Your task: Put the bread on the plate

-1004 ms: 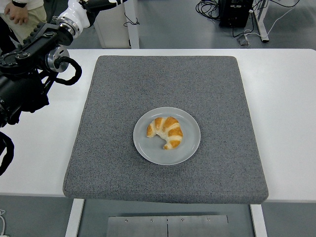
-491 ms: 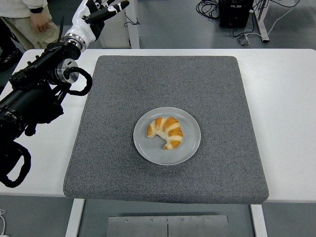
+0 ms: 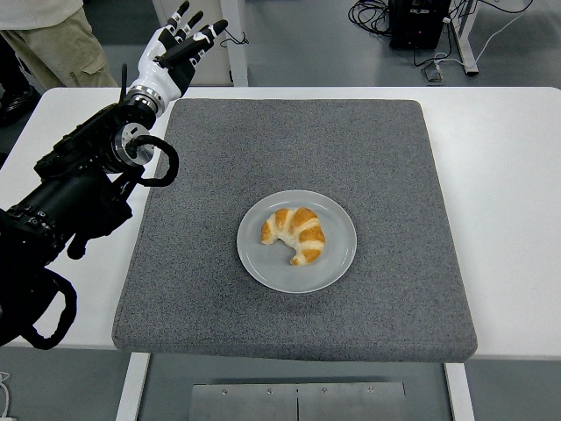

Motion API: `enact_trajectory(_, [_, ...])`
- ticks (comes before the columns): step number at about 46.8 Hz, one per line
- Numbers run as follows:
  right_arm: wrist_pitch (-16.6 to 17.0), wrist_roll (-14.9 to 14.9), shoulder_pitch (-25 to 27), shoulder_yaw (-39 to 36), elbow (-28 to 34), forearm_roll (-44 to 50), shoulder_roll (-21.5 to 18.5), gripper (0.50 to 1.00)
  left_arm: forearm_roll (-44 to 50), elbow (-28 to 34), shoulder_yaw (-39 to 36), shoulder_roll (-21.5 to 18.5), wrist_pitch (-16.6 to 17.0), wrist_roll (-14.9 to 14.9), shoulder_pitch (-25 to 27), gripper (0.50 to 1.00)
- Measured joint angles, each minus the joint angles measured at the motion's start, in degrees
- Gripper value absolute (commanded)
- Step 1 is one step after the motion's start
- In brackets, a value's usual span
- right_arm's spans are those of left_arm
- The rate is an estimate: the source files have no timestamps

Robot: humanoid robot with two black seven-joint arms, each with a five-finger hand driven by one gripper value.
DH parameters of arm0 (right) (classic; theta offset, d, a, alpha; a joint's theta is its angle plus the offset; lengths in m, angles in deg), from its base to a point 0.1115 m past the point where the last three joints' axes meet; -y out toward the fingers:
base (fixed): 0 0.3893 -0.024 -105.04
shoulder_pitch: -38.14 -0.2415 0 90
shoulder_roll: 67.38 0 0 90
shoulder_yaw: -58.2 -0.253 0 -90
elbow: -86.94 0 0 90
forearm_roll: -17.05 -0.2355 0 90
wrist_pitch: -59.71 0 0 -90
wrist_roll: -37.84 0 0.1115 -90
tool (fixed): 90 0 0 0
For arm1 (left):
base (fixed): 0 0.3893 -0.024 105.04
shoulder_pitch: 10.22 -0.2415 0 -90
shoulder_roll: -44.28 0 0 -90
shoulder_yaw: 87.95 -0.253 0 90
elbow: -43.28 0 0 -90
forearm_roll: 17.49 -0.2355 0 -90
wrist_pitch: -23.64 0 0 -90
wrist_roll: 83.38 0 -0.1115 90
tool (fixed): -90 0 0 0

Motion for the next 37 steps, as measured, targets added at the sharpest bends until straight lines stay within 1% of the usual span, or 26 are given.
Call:
enact_trajectory(12, [0.00,0.00,0.00,0.00,0.00,0.00,0.00,1.000,0.33,-0.01,2.73,0.28,0.04,-0.10,-0.67,0.972])
enact_trajectory(19, [0.00,0.00,-0.01,0.00,0.00,0.00,0.00,1.000,0.50,-0.88,2.67,0.28,0.79,-0.17,-0.91,0.972])
enact_trajectory(37, [0.50,0.00,0.46,0.02,-0.96,-0.09,0.00,1.000,0.47,-1.71,2.75,-0.08,0.22,-0.21,-1.58,0.974])
